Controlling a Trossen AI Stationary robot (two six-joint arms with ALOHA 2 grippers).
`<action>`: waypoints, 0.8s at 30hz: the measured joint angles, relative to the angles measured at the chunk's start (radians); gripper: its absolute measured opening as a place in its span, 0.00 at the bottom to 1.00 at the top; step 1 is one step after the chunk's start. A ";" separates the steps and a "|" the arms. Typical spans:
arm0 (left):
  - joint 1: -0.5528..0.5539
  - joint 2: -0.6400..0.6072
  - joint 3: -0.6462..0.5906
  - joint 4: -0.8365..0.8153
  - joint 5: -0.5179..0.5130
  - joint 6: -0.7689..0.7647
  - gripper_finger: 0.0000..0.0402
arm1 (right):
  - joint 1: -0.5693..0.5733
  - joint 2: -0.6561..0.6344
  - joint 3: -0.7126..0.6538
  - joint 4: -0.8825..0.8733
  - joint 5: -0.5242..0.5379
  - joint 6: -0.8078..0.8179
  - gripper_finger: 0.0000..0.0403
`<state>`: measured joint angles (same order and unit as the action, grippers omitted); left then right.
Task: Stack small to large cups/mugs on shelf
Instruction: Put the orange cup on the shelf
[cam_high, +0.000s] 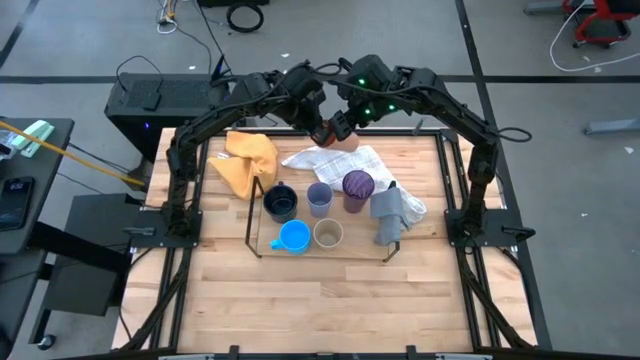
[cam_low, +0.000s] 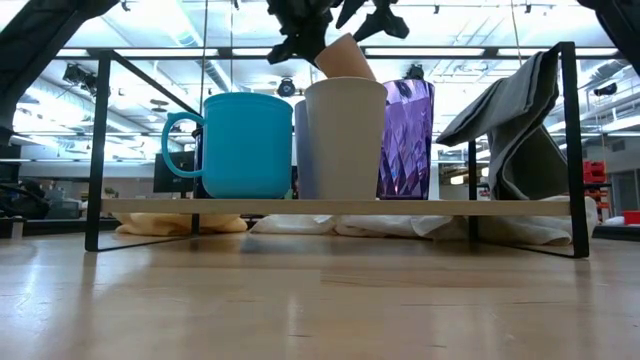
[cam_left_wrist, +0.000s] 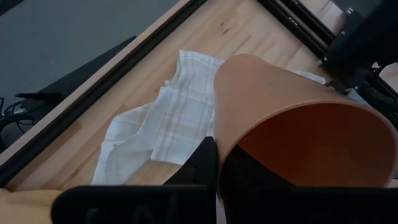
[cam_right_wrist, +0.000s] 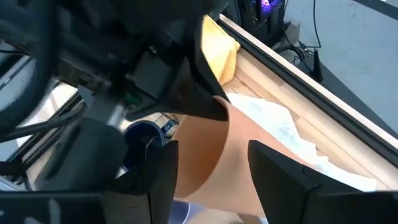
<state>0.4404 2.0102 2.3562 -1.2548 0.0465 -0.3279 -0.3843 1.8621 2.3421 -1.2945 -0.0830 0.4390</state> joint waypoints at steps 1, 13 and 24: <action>0.000 0.000 0.000 -0.005 0.000 0.000 0.02 | 0.000 0.003 0.000 -0.005 0.000 -0.001 0.50; 0.000 0.000 0.000 -0.021 -0.028 0.002 0.02 | 0.004 0.009 -0.001 -0.008 0.092 -0.030 0.49; 0.002 0.000 0.000 -0.021 -0.001 0.047 0.02 | 0.035 0.008 -0.001 0.001 0.124 -0.093 0.49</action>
<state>0.4423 2.0102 2.3562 -1.2758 0.0457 -0.2805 -0.3488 1.8698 2.3413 -1.2933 0.0410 0.3456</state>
